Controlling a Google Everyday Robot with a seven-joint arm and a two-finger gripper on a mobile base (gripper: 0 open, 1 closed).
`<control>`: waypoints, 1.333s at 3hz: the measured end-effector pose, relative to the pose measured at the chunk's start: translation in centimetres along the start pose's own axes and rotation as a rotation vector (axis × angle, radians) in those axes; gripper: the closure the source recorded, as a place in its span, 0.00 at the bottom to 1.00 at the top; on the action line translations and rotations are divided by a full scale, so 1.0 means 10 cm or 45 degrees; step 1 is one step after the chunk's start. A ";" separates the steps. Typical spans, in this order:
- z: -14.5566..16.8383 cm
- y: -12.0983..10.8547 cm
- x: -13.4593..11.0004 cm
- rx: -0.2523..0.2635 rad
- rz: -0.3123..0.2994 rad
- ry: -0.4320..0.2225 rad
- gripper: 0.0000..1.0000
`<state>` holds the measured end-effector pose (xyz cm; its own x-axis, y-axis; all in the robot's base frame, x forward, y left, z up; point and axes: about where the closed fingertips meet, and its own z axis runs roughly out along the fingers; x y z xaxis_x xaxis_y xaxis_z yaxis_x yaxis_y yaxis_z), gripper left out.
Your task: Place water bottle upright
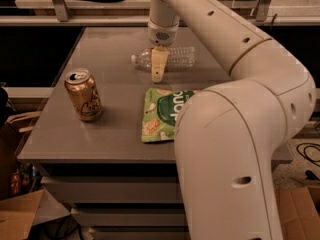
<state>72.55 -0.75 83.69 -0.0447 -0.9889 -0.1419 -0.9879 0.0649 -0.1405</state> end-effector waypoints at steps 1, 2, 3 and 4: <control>-0.02 0.02 -0.05 -0.004 0.005 -0.042 0.43; -0.21 0.05 -0.13 0.025 -0.009 -0.100 0.65; -0.52 0.10 -0.22 0.067 -0.034 -0.195 0.87; -0.87 0.16 -0.32 0.097 -0.063 -0.385 1.00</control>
Offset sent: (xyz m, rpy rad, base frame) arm -0.0239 0.0107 0.0520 0.1160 -0.0457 0.0313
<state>69.82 1.32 92.48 0.0604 -0.9072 -0.4164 -0.9733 0.0390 -0.2261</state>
